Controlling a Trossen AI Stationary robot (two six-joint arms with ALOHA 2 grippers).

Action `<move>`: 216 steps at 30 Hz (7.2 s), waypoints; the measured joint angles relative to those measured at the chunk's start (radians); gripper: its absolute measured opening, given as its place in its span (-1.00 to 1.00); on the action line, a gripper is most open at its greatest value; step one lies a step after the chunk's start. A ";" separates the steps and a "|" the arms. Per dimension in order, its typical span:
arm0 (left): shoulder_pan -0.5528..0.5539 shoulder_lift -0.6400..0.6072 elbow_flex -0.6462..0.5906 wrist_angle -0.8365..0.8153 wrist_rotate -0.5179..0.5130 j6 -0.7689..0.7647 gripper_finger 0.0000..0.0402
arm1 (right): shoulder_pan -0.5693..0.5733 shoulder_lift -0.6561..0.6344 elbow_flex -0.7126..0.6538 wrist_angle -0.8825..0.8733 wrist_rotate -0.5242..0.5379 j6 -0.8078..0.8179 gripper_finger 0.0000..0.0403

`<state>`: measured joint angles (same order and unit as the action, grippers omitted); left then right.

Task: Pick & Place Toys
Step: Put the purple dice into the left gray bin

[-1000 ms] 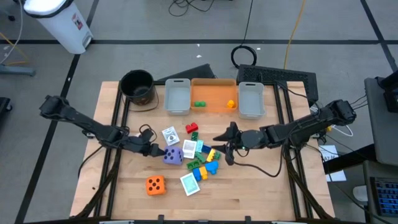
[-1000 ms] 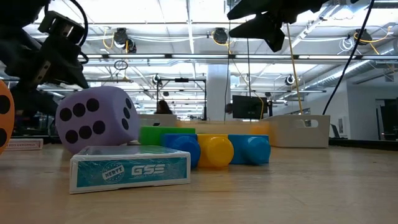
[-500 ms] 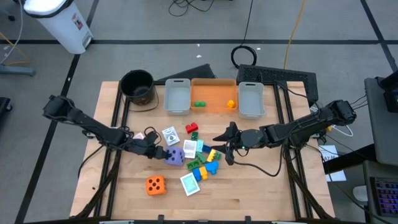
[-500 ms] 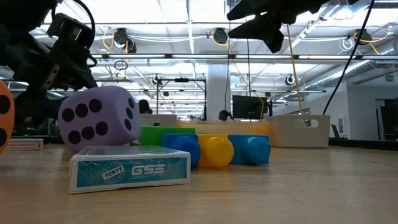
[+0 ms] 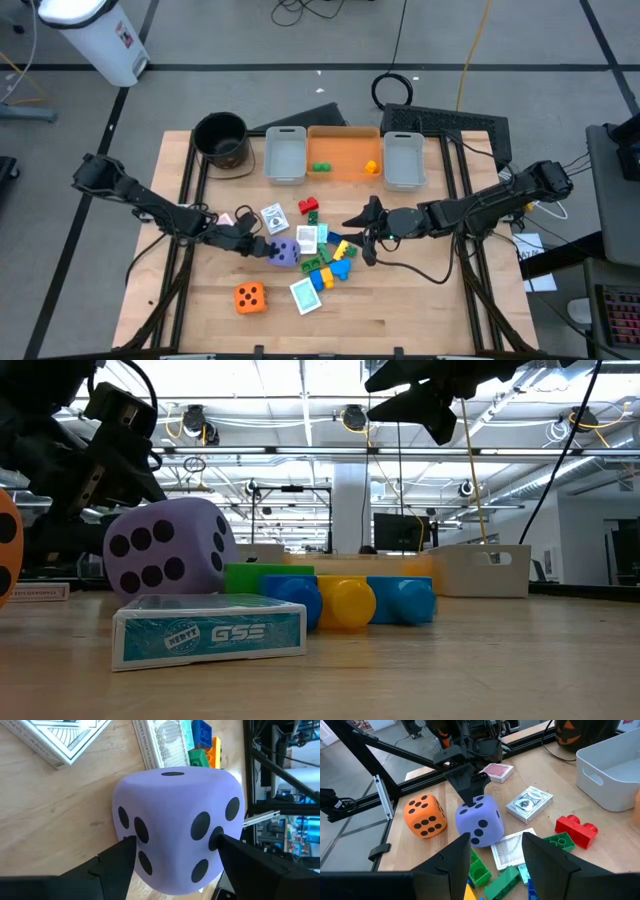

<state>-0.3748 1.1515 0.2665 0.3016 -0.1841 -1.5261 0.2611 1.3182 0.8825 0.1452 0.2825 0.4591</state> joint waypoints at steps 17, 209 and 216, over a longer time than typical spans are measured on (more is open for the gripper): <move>0.001 0.000 0.000 0.009 0.036 0.000 0.85 | 0.000 0.000 0.000 0.000 -0.001 0.000 -0.17; 1.012 0.021 0.692 -0.646 0.247 0.741 -0.43 | -0.028 0.000 0.000 -0.053 -0.001 -0.063 -0.17; 1.073 0.193 0.770 -0.640 0.338 0.713 -0.47 | -0.033 0.000 0.000 -0.054 -0.001 -0.056 -0.17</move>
<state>0.6987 1.3447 1.0361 -0.3382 0.1535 -0.8131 0.2282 1.3186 0.8822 0.0914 0.2817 0.4030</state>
